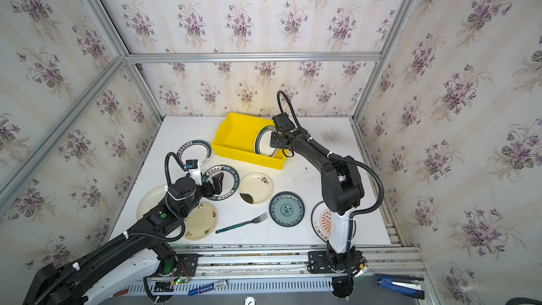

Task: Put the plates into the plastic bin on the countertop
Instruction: 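Carry the plate over the yellow bin with the right gripper, then lower the plate into the bin and open the right gripper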

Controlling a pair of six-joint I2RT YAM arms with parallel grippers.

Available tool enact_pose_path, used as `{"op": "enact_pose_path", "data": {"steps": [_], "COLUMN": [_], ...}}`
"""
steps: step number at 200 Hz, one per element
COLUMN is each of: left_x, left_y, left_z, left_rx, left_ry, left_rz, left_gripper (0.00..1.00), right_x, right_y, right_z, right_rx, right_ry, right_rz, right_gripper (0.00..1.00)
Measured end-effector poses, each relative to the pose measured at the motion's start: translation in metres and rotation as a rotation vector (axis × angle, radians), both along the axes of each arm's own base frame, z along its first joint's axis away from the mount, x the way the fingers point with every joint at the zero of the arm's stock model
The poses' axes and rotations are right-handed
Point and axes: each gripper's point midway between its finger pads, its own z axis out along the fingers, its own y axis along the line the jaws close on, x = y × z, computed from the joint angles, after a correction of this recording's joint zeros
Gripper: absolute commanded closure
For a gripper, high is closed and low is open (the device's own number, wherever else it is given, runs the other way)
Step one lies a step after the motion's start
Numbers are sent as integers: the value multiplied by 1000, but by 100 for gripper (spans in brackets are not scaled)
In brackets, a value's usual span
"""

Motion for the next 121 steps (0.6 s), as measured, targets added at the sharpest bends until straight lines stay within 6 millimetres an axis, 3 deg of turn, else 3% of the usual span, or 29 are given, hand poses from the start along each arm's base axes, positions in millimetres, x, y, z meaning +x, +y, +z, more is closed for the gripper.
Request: {"op": "enact_pose_path", "data": {"steps": [31,121], "left_x": [0,0], "left_y": [0,3], "left_z": [-2,-4], "left_rx": [5,23], "left_ry": [4,10], "left_rz": [3,13], "left_gripper": [0,0], "right_x": [2,3], "right_y": [2,-2], "right_z": [-5,-16], "right_rx": [-2,-34], "right_ry": [16,39], "right_rz": [-7,-28], "right_gripper": [92,81]}}
